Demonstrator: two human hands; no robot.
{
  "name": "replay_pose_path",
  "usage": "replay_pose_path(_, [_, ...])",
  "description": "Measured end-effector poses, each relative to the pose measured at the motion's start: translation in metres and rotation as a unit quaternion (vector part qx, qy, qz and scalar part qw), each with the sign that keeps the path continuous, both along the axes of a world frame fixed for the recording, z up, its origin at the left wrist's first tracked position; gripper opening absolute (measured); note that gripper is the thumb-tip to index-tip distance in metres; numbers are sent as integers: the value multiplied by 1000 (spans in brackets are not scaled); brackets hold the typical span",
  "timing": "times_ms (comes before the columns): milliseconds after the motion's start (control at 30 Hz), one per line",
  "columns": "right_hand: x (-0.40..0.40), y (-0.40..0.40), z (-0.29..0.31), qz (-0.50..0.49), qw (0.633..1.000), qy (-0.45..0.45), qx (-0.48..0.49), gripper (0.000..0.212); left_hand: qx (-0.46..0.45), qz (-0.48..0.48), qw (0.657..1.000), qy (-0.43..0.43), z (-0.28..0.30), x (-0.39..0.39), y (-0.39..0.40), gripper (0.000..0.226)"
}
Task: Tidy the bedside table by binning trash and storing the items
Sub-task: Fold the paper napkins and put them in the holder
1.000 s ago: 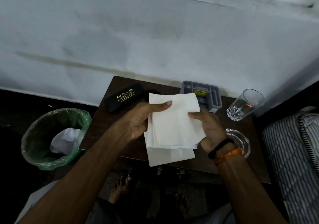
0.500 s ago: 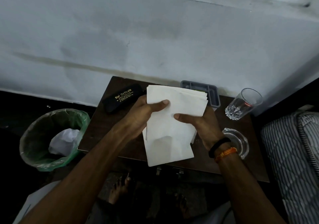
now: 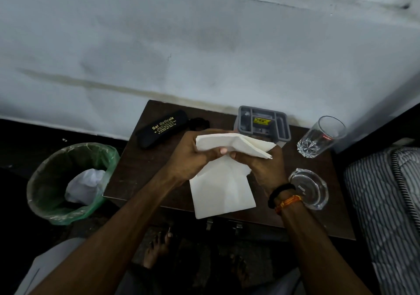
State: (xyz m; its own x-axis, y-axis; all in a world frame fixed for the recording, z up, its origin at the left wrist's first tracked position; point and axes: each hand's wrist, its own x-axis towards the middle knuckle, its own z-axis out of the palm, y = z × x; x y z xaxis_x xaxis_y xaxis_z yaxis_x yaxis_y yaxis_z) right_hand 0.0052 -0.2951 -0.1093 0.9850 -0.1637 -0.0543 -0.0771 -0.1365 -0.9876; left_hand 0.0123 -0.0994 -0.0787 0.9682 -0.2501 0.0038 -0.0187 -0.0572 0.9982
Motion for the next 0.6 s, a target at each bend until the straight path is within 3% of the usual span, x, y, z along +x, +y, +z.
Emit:
replay_pose_path(100, [1,0,-11,40,995,66,-56,39,90,24,994,57,-17,5,4,34])
replay_pose_path(200, [2,1,-17,40,993,74,-79,34,139,36,986,78,-28,7,4,39])
replay_pose_path(367, [6,-1,-13,3,998,46,-44,40,121,56,988,77,-24,13,1,38])
replay_pose_path(533, [4,-1,-22,-2,996,81,-37,47,160,39,980,113,-31,11,2,48])
replay_pose_path(600, [3,-3,-20,6,997,69,-30,40,151,33,982,109,-29,11,2,43])
